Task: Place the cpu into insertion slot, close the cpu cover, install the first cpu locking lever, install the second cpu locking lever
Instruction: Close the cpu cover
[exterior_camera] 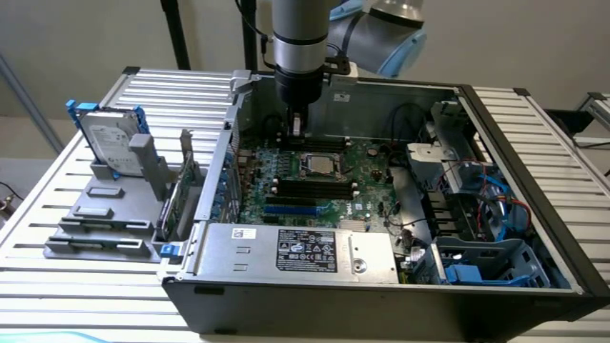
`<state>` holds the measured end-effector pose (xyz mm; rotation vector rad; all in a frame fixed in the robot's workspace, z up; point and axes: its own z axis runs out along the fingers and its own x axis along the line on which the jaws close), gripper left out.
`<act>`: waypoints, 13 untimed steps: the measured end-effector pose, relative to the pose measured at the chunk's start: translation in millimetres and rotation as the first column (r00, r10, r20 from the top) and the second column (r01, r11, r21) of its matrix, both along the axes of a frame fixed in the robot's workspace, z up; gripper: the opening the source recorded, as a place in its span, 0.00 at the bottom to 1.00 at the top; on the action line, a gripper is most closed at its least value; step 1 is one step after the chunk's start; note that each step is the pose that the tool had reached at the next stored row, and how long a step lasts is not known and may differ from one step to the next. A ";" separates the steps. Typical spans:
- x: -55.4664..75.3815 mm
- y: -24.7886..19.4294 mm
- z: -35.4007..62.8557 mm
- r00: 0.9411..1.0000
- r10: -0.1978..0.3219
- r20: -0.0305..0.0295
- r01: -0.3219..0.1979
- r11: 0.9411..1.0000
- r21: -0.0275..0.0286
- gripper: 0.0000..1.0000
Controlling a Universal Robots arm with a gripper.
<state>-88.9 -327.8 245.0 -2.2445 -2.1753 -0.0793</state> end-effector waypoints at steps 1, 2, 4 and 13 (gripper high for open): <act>3.0 -0.2 0.0 1.000 0.000 -0.001 0.000 1.000 0.000 0.11; 6.9 -0.4 0.1 1.000 0.000 -0.003 0.000 1.000 0.000 0.11; 16.0 -1.0 0.8 1.000 0.000 -0.005 0.000 1.000 0.001 0.11; 56.9 -4.6 12.3 1.000 0.000 -0.012 0.000 1.000 0.005 0.11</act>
